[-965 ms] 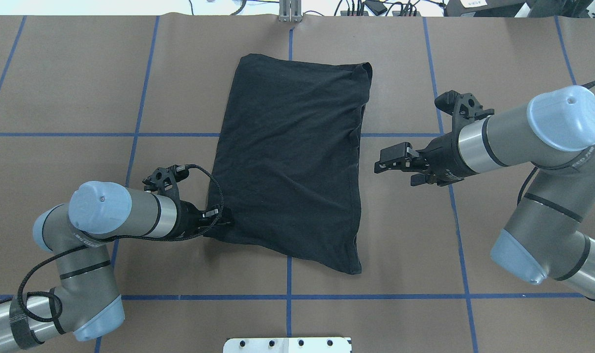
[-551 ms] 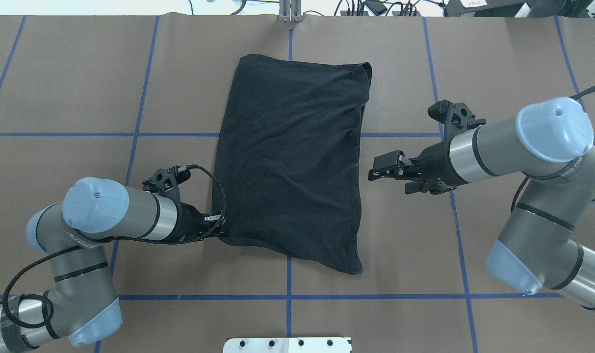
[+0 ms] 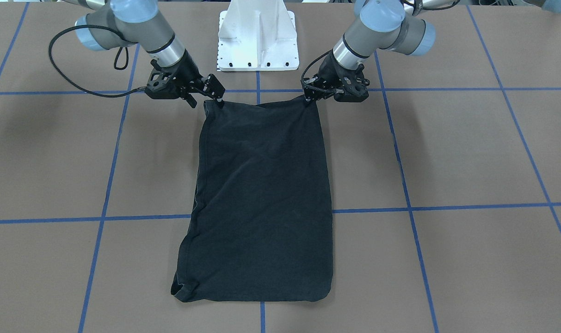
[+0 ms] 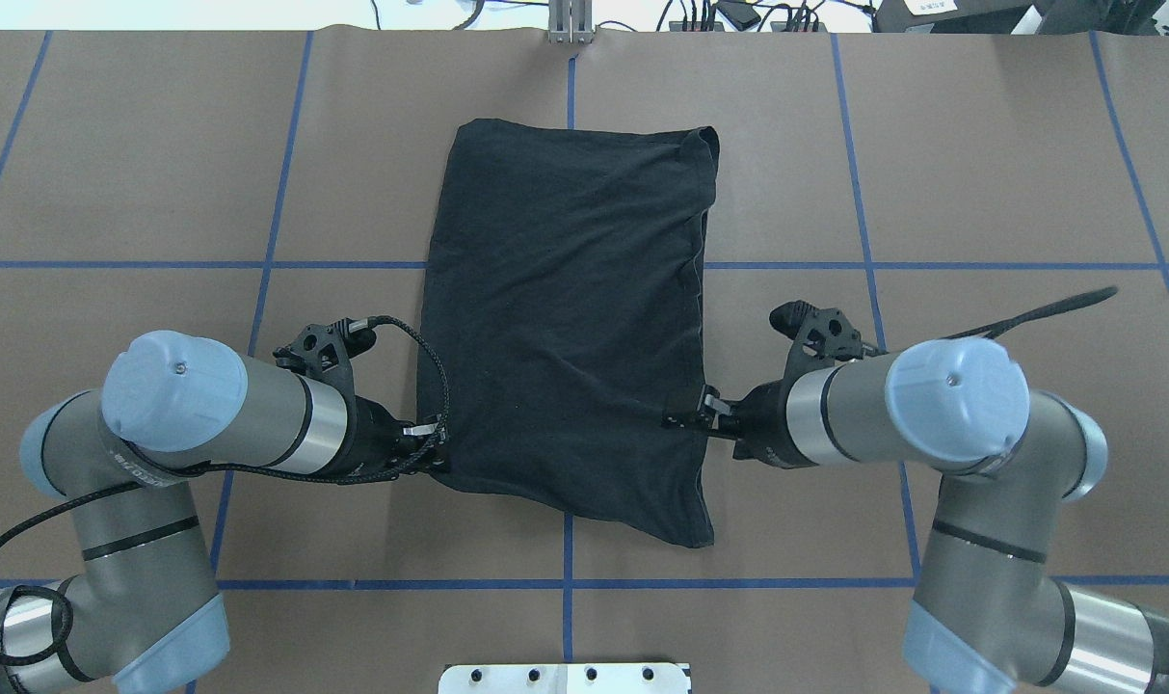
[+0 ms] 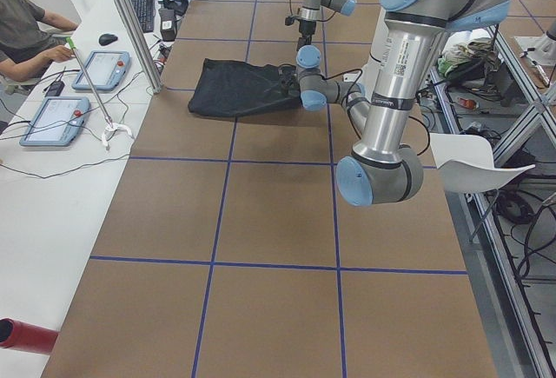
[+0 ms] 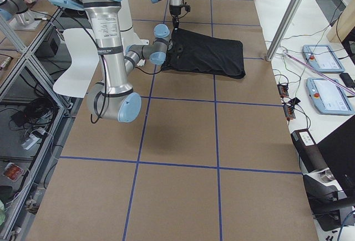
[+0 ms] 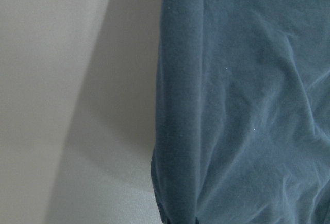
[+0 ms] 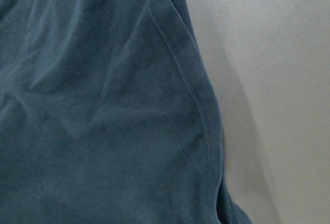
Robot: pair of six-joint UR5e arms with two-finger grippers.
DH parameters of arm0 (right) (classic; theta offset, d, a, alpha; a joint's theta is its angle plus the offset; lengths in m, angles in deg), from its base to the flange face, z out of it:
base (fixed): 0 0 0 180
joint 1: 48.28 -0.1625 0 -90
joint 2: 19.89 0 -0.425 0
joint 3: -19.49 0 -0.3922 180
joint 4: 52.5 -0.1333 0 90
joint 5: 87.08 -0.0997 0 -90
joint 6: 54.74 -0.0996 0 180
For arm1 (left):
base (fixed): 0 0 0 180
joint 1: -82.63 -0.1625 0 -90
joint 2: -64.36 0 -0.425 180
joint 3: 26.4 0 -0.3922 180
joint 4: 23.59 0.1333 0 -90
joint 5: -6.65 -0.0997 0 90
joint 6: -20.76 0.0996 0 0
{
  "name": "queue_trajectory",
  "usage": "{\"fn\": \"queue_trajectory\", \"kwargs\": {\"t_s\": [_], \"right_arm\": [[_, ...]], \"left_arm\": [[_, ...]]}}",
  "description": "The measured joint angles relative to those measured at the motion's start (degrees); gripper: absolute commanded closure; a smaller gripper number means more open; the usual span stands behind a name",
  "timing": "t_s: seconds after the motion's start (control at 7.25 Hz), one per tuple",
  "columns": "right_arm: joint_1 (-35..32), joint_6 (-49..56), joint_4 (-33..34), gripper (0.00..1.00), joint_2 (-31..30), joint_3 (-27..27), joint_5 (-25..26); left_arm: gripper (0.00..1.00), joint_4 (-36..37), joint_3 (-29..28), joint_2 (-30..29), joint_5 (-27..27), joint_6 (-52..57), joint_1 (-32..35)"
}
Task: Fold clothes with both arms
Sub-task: 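Grasp the shirt's near corners with the left and right grippers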
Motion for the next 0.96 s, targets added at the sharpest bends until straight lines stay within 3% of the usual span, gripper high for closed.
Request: {"fn": "queue_trajectory", "kwargs": {"t_s": [0.41, 0.96], "right_arm": [[3.4, -2.1, 9.0, 0.01, 4.1, -0.8, 1.0], [3.0, -2.0, 10.6, 0.01, 10.2, -7.2, 0.7]], "left_arm": [[1.00, 0.2, -0.3, 0.0, -0.2, -0.1, -0.1], [1.00, 0.2, -0.6, 0.1, -0.3, -0.1, -0.2]]}}
